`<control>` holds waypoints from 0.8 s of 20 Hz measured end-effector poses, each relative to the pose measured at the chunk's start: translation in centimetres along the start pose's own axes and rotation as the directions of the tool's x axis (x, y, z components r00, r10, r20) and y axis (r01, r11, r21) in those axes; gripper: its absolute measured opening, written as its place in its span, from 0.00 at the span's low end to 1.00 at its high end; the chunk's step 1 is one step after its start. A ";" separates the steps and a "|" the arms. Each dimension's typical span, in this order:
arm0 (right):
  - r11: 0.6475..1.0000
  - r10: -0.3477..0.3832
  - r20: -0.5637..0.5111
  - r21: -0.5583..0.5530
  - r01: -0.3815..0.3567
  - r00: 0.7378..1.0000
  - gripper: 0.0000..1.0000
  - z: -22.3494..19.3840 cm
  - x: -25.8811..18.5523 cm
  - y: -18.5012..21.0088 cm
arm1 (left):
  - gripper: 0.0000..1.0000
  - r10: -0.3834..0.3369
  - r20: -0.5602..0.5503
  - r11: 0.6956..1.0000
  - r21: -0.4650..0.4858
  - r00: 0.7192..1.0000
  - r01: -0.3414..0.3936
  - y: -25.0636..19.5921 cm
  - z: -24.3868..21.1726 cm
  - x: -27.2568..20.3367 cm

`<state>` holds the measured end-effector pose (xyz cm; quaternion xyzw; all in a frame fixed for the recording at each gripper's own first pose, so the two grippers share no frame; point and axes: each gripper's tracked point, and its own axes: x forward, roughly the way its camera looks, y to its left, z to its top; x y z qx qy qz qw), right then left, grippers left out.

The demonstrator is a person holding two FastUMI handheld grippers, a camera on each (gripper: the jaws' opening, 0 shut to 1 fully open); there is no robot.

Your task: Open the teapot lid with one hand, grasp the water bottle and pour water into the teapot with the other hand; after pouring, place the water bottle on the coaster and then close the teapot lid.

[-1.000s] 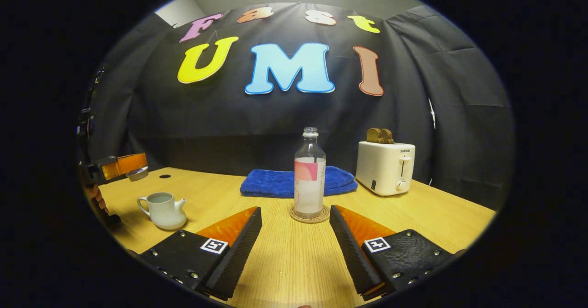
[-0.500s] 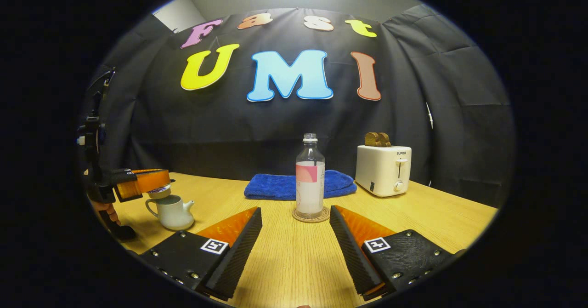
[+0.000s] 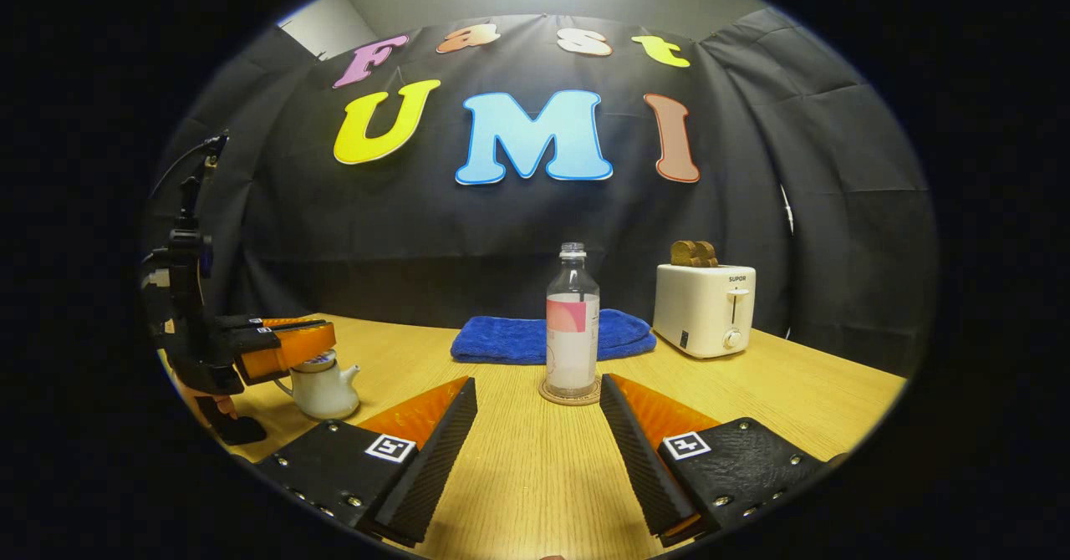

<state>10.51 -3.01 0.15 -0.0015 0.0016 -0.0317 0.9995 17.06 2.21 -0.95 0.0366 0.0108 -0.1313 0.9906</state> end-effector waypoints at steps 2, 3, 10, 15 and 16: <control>1.000 0.000 -0.001 0.001 0.000 1.000 0.92 -0.1 0.1 0.0 | 0.15 0.004 -0.013 1.000 -0.011 1.000 -0.005 0.2 -0.3 0.1; 1.000 0.000 -0.001 0.001 0.000 1.000 0.92 -0.1 0.1 0.0 | 0.12 0.007 -0.021 1.000 -0.012 1.000 -0.007 0.2 -0.4 0.1; 1.000 0.004 -0.003 0.001 -0.004 1.000 0.92 -0.1 0.1 0.0 | 0.14 0.025 -0.039 1.000 0.019 0.999 -0.025 0.0 -0.6 0.5; 1.000 0.007 -0.005 0.000 -0.007 1.000 0.92 -0.1 0.1 0.1 | 0.22 0.016 -0.040 1.000 0.010 0.999 -0.015 -0.4 -0.5 0.3; 1.000 0.008 -0.006 0.000 -0.008 1.000 0.92 -0.2 0.1 0.1 | 0.22 0.020 -0.041 1.000 0.008 0.999 -0.019 -0.4 -0.6 0.3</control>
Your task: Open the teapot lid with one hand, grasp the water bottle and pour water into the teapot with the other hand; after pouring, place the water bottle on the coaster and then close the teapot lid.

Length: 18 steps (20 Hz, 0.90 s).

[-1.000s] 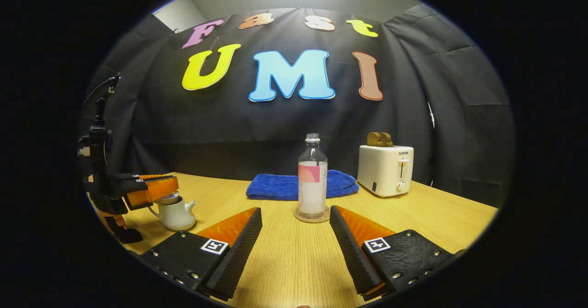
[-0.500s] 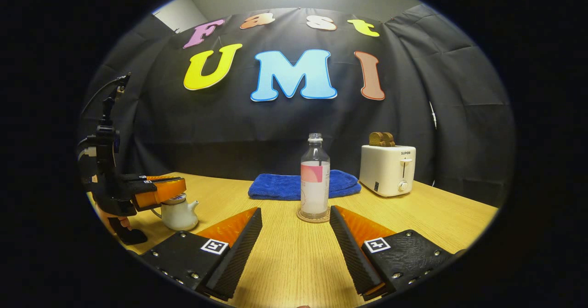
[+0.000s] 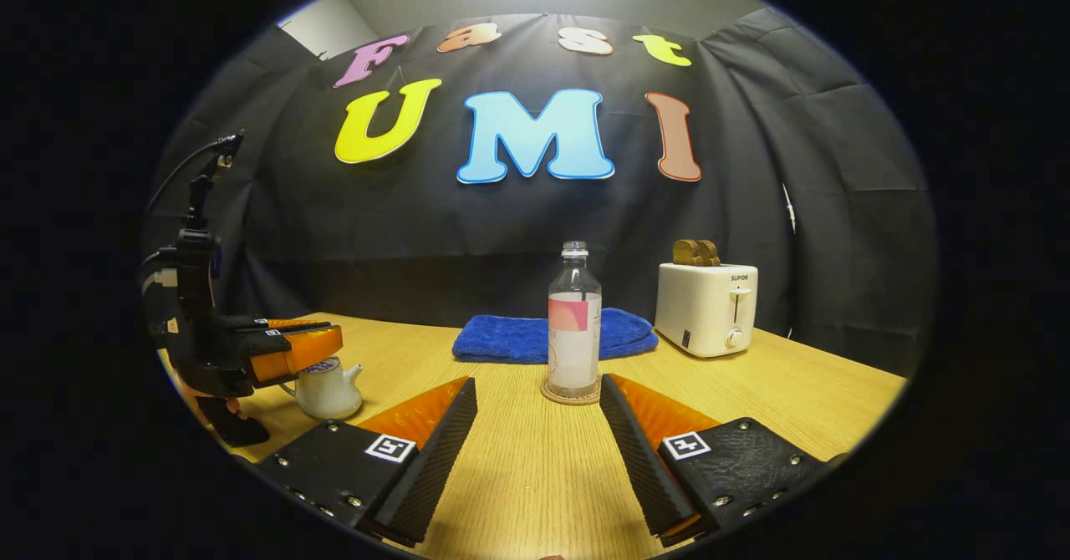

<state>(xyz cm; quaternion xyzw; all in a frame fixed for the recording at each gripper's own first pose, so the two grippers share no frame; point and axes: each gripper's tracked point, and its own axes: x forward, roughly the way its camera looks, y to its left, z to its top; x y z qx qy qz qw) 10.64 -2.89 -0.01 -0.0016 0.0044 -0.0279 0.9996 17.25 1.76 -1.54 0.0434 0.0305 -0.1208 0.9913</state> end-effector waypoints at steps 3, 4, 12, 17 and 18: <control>1.000 0.002 -0.002 -0.001 -0.002 1.000 0.92 0.0 0.0 0.0 | 0.22 0.005 0.009 1.000 -0.009 1.000 -0.005 -0.1 0.2 -0.4; 1.000 0.003 -0.001 -0.003 -0.003 1.000 0.92 0.0 0.0 0.0 | 0.22 0.010 0.014 1.000 -0.015 1.000 -0.009 -0.2 0.2 -0.7; 1.000 0.012 0.007 -0.002 -0.012 1.000 0.92 0.0 -1.4 0.4 | 0.33 0.096 0.061 0.993 -0.069 0.994 -0.091 0.1 0.7 -4.8; 1.000 0.019 0.007 -0.002 -0.019 1.000 0.93 0.0 -2.8 0.7 | 0.33 0.121 0.069 0.989 -0.090 0.990 -0.115 -1.0 0.8 -6.8; 1.000 0.021 0.008 -0.002 -0.021 1.000 0.92 0.0 -3.2 0.7 | 0.40 0.125 0.067 0.989 -0.091 0.990 -0.119 -1.1 0.8 -7.2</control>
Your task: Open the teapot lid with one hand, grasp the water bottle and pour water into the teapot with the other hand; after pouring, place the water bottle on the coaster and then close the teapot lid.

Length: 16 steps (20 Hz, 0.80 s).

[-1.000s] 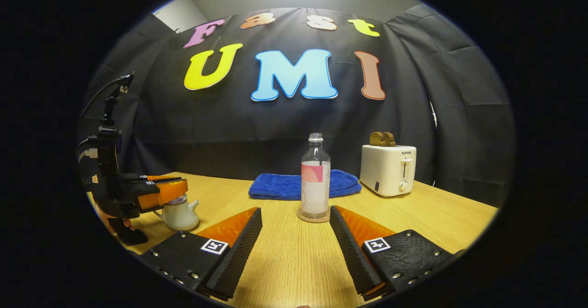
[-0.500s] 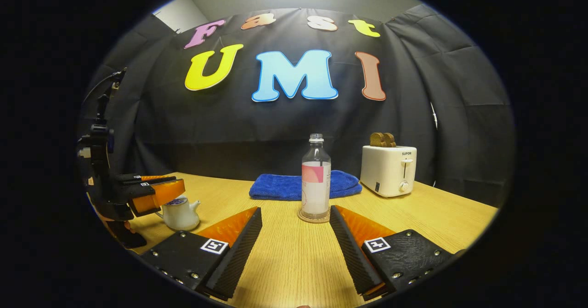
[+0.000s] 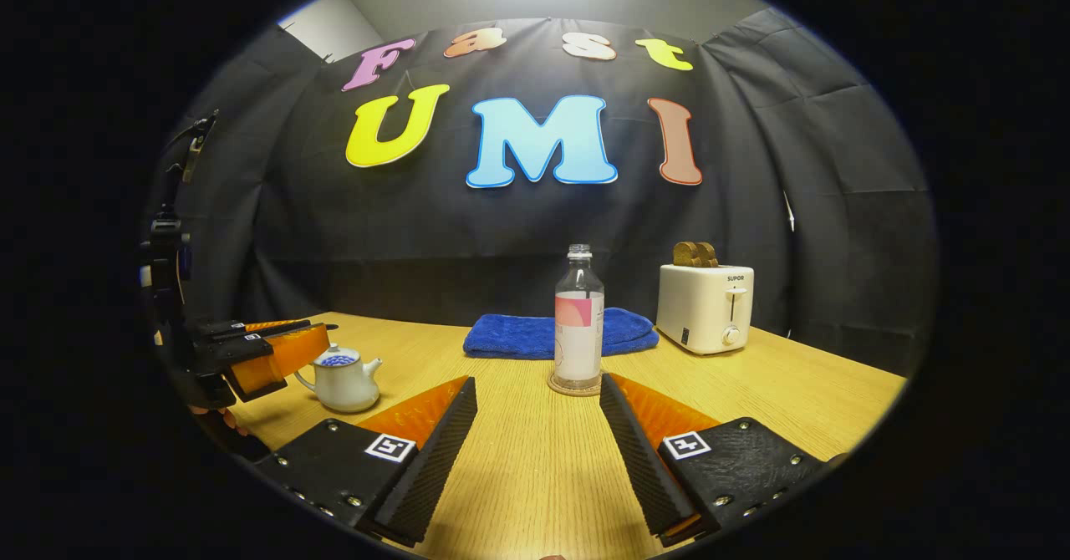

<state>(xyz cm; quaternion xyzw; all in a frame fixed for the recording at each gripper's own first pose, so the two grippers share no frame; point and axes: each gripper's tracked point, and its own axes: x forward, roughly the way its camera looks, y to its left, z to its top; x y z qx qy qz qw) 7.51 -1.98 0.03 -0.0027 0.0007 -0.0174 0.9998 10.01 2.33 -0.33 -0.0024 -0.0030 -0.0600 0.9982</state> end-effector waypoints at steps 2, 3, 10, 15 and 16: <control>1.000 0.005 0.000 0.000 -0.005 1.000 0.92 -0.1 -0.8 0.3 | 0.40 0.004 0.000 1.000 0.001 1.000 -0.004 -0.5 0.1 -0.9; 1.000 0.006 -0.001 0.000 -0.006 1.000 0.92 -0.1 -1.1 0.3 | 0.40 0.007 0.002 1.000 0.001 1.000 -0.007 -0.8 0.1 -1.4; 0.999 0.032 0.000 0.000 -0.032 0.999 0.92 -0.2 -3.6 0.9 | 0.39 0.028 0.002 1.000 0.003 1.000 -0.028 -3.5 0.3 -5.0; 0.998 0.059 -0.001 -0.001 -0.059 0.998 0.92 -0.3 -4.5 1.3 | 0.40 0.040 -0.001 0.999 0.002 0.999 -0.040 -4.5 0.5 -7.2; 0.998 0.064 -0.001 -0.001 -0.064 0.998 0.92 -0.2 -4.7 1.3 | 0.40 0.047 -0.001 0.999 0.003 0.999 -0.047 -4.7 0.4 -7.6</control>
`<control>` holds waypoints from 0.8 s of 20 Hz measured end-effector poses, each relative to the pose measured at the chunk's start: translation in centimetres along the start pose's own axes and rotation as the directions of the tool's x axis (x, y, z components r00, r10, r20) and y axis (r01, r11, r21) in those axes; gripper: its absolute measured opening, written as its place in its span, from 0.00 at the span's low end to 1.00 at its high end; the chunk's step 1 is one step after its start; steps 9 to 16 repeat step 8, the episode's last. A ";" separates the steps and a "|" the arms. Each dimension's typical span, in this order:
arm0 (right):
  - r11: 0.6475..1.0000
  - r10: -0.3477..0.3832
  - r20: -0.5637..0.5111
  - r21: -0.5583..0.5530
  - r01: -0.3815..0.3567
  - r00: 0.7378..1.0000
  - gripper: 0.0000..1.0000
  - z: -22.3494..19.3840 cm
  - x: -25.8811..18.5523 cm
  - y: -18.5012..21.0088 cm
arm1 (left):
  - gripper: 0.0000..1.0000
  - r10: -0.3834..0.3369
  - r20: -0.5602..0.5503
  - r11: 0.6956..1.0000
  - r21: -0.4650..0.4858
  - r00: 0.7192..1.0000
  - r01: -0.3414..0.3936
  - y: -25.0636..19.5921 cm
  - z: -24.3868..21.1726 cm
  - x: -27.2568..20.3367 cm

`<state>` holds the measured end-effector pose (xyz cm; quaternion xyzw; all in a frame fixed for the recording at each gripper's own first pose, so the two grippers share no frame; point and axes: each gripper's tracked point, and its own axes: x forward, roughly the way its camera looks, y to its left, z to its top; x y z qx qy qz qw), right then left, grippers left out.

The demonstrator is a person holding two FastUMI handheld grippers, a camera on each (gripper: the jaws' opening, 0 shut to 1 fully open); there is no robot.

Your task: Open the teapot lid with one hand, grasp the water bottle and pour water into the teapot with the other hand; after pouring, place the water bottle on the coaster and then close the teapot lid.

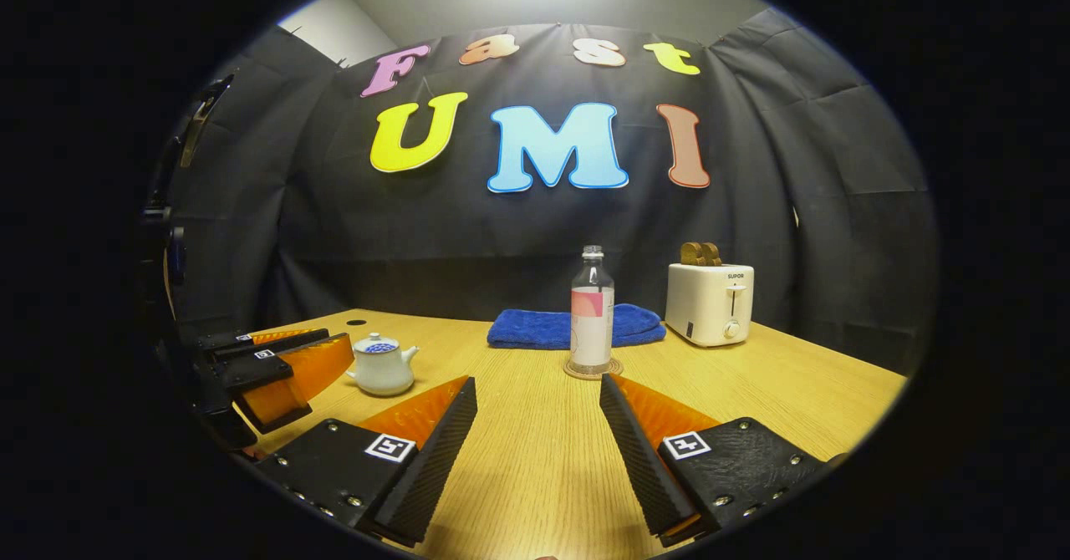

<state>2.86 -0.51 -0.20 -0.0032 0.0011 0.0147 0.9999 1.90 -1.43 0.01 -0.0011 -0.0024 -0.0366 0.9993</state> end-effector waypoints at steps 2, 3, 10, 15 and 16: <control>1.000 0.005 0.000 0.000 -0.005 1.000 0.92 0.0 -0.5 0.1 | 0.40 0.004 0.001 1.000 0.000 1.000 -0.004 -0.4 0.0 -0.8; 1.000 0.008 0.000 -0.001 -0.008 1.000 0.92 -0.1 -0.8 0.1 | 0.40 0.004 -0.001 1.000 0.001 1.000 -0.004 -0.5 0.1 -1.4; 1.000 0.013 0.001 -0.001 -0.013 1.000 0.92 -0.1 -2.1 0.3 | 0.53 -0.007 0.000 1.000 0.000 1.000 0.007 -1.5 0.1 -2.5; 1.000 0.013 0.001 -0.001 -0.013 1.000 0.92 -0.1 -2.1 0.3 | 0.53 -0.007 0.000 1.000 0.000 1.000 0.007 -1.5 0.1 -2.5; 1.000 0.013 0.001 -0.001 -0.013 1.000 0.92 -0.1 -2.1 0.3 | 0.53 -0.007 0.000 1.000 0.000 1.000 0.007 -1.5 0.1 -2.5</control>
